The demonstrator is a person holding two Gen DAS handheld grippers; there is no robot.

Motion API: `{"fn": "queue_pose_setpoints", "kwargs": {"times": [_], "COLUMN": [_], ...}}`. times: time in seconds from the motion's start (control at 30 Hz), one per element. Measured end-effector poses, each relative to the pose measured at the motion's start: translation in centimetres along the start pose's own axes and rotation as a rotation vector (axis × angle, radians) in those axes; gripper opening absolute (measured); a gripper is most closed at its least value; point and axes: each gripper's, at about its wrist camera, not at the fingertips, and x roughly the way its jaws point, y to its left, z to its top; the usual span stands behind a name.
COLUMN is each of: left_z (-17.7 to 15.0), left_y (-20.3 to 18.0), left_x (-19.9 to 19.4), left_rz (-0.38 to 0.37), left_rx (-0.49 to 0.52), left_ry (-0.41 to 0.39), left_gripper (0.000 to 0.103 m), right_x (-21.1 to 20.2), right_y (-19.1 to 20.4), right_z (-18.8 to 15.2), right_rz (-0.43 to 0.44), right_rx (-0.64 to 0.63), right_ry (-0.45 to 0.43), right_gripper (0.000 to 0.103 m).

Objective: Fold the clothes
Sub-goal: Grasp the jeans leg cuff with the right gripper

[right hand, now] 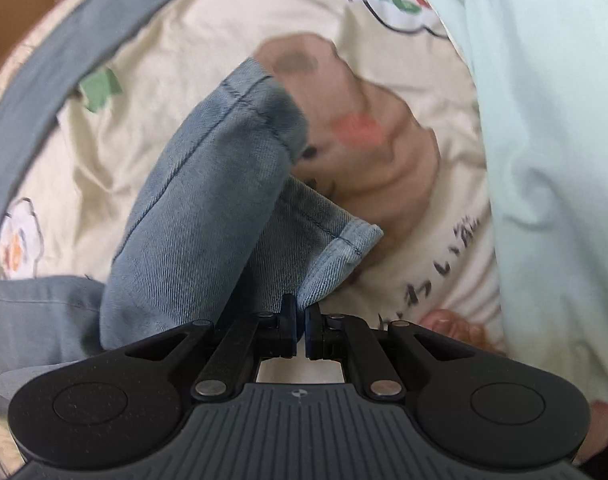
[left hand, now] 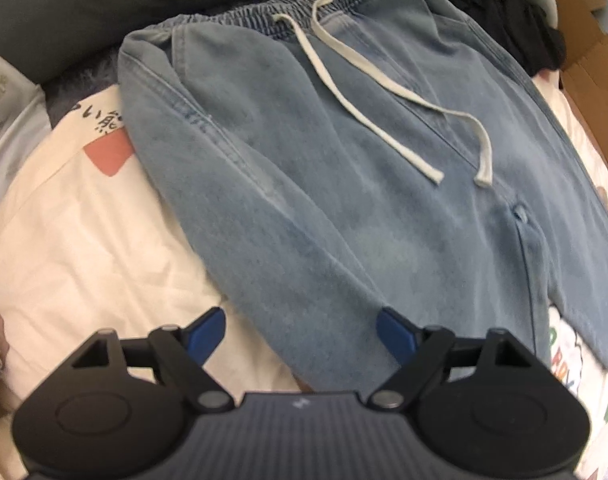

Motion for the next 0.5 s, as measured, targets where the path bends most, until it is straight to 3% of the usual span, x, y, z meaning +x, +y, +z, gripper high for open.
{"fn": "queue_pose_setpoints", "kwargs": {"times": [0.17,0.3,0.37,0.5], "left_z": [0.2,1.0,1.0,0.4], "left_y": [0.7,-0.3,-0.6,0.1], "left_x": [-0.7,0.1,0.5,0.7], "left_rz": [-0.01,0.017,0.039,0.063], "left_rx": [-0.134,-0.154,-0.135,-0.135], "left_ry": [-0.059,-0.023,-0.011,0.026], "left_gripper": [0.084,0.079,0.053,0.025], "right_x": [-0.1,-0.3,-0.2,-0.1], "right_y": [0.7,0.9,0.6,0.3], "right_z": [-0.2,-0.4,-0.6,-1.3], "right_rz": [-0.051,-0.068,-0.069,-0.074], "right_rx": [-0.007,-0.019,-0.019,-0.035], "right_ry": [0.026,0.041,0.051,0.057], "right_gripper": [0.002,0.002,0.002,0.002]}}
